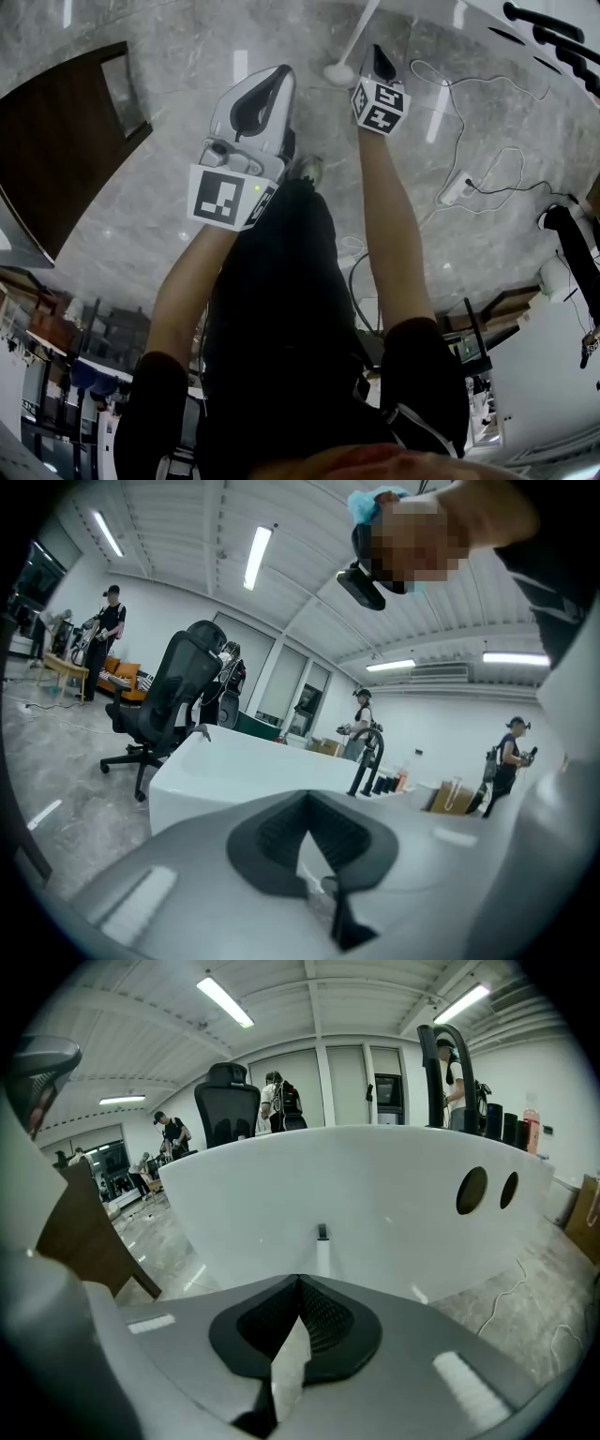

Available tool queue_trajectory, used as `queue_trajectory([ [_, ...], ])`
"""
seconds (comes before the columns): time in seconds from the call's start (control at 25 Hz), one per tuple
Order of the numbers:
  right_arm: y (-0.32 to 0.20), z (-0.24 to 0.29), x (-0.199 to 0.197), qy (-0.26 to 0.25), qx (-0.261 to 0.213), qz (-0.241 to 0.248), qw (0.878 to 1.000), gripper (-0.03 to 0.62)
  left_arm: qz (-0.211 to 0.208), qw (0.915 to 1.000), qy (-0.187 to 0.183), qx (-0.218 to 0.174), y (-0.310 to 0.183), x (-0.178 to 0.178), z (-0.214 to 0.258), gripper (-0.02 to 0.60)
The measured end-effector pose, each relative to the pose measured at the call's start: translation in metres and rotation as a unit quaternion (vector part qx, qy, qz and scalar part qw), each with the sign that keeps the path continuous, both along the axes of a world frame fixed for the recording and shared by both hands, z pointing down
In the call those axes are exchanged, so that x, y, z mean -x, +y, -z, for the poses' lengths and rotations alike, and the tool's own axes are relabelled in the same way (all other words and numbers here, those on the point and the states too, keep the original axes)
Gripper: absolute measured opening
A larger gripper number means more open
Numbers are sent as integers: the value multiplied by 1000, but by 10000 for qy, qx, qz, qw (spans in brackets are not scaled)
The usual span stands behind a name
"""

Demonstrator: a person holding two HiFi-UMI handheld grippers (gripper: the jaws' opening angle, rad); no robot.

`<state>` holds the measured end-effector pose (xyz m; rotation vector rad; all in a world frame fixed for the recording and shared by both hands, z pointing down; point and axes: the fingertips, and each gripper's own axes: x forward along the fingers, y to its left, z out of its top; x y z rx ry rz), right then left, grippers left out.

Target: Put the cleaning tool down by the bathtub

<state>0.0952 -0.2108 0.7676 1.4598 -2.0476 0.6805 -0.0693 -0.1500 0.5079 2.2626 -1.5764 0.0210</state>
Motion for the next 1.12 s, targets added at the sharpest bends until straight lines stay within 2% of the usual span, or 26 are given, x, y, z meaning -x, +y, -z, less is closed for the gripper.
queue_trajectory([
  [0.4,40,70,-4,-203,-101,-56,9997,0,50,9998,3,-174,45,-22,51,8],
  [0.76,93,172,-22,-442,-300,32,9986,0,11,9993,24,-364,91,-61,126,8],
  [1.12,128,285,-38,-733,-729,19,9946,0,313,9975,47,-630,140,-79,212,8],
])
